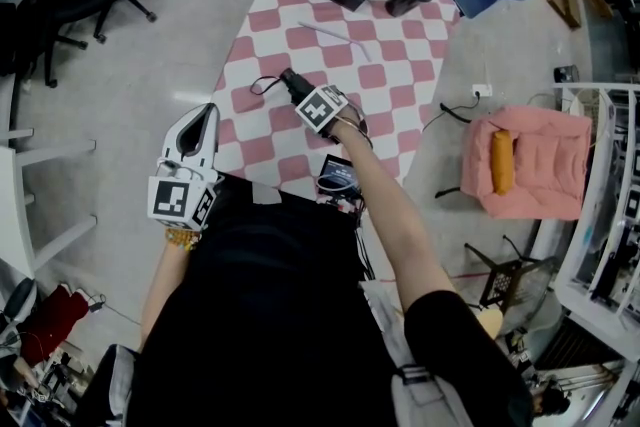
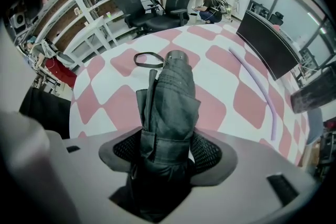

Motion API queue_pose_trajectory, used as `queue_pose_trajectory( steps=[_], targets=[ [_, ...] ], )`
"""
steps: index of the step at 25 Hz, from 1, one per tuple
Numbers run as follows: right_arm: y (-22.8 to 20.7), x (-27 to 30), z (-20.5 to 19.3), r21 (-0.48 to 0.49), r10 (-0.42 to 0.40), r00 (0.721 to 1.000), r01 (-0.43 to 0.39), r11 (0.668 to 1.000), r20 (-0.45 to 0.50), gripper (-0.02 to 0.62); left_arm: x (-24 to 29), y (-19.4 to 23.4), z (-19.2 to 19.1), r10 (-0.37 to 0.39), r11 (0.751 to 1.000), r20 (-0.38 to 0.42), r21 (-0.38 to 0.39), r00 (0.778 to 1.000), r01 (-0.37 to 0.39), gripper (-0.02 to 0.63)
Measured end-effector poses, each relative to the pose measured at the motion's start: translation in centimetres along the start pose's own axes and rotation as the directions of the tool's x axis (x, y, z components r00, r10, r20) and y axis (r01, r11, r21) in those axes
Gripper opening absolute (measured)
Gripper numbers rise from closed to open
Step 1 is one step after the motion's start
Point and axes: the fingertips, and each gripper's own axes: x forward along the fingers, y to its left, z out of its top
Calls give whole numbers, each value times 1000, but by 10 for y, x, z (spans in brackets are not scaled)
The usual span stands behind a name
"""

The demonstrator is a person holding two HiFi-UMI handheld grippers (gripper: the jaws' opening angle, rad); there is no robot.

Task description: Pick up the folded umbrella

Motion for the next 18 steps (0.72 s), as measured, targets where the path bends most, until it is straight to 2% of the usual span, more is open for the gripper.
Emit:
queue_pose_trajectory(
  steps=[4, 11, 18],
  targets=[
    [5, 4, 4, -8, 18, 1000, -18, 1000, -4, 281, 0, -2, -4, -5, 1000, -8, -3, 1000, 5, 14],
    [2, -1, 2, -25, -7, 1000, 6, 1000, -29, 271, 6, -14, -4, -34, 999, -4, 1, 999, 34, 14],
    [9, 3, 5, -36, 23, 999, -22, 999, 46, 236, 3, -16, -4, -35, 999, -7, 14, 999, 35, 14]
  ],
)
